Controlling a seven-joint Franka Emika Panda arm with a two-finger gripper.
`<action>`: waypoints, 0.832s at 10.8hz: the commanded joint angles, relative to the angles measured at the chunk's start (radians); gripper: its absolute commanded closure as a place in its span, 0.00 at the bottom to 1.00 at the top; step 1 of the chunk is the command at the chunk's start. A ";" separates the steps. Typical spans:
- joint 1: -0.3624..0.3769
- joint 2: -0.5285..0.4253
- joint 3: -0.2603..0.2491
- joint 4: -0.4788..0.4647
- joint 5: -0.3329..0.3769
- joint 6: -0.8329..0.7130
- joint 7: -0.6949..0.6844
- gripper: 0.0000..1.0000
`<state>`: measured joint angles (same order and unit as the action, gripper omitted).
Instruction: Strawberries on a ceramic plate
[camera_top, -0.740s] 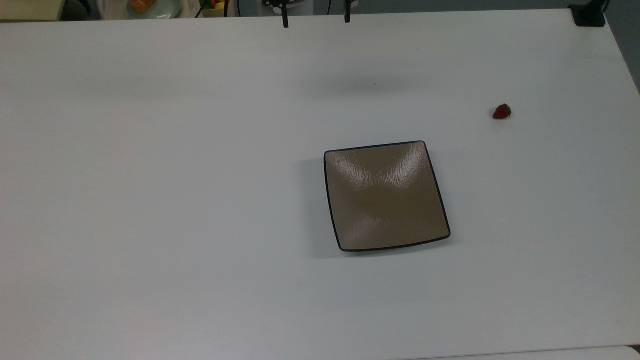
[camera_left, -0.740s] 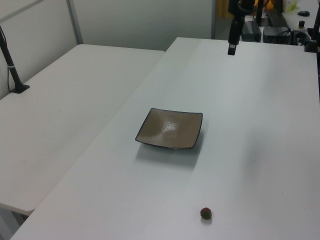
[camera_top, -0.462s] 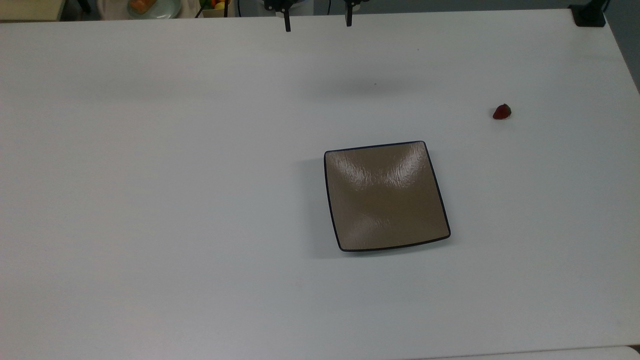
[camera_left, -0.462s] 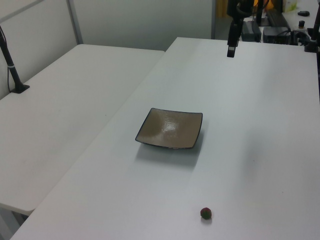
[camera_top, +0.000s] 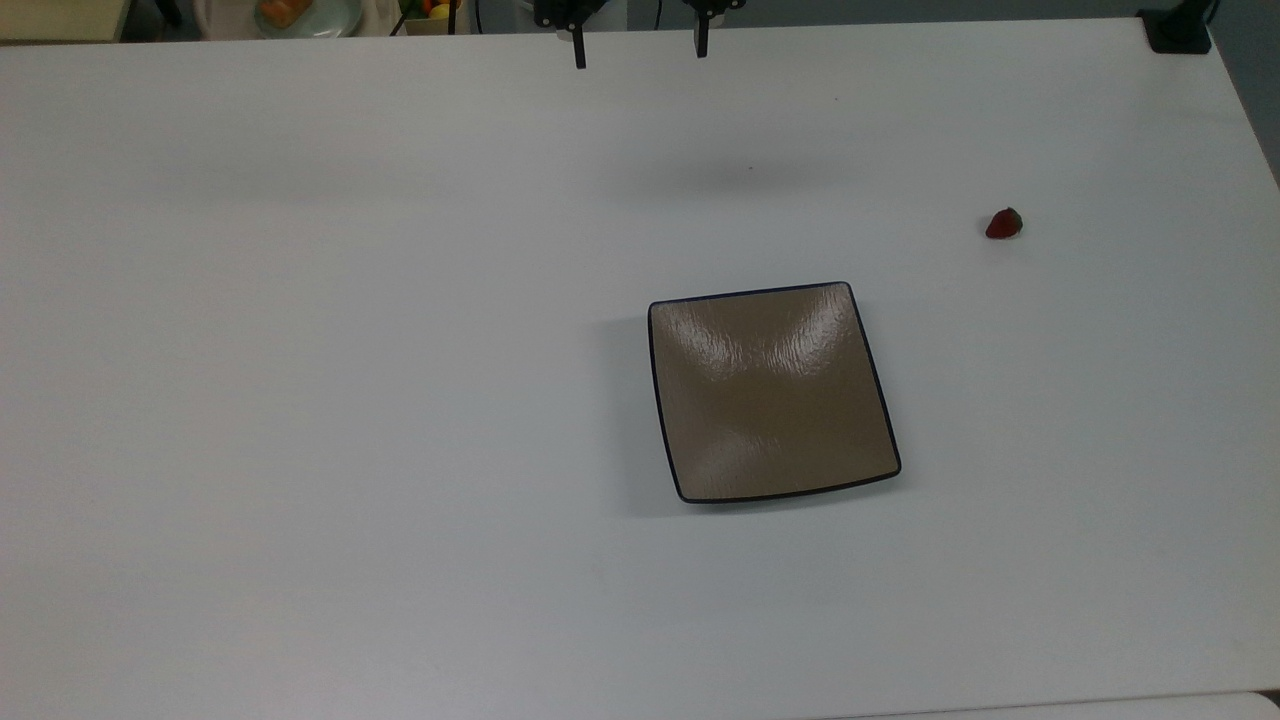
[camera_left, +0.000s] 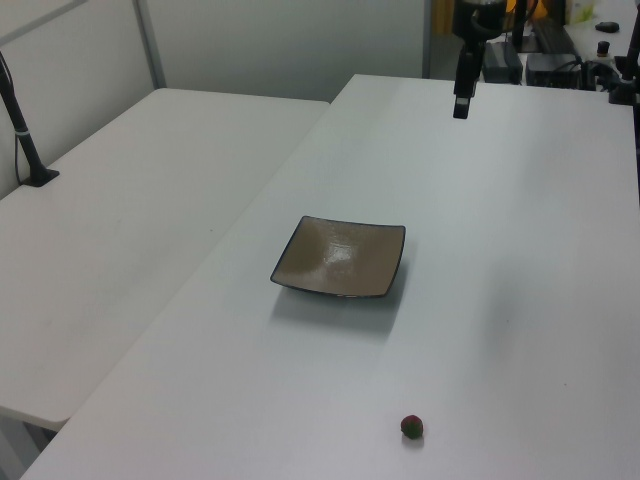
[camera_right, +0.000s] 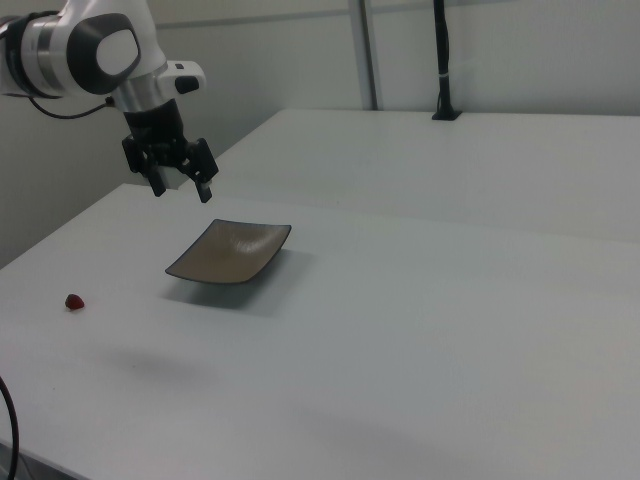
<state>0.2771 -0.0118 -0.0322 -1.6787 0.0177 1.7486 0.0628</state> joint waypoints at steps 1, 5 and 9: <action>0.002 -0.011 -0.002 -0.016 0.019 0.026 -0.015 0.00; -0.016 -0.010 0.040 -0.019 0.019 0.011 -0.012 0.00; -0.027 0.007 0.165 -0.009 0.018 0.003 0.003 0.00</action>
<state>0.2707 -0.0017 0.0613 -1.6840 0.0199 1.7486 0.0638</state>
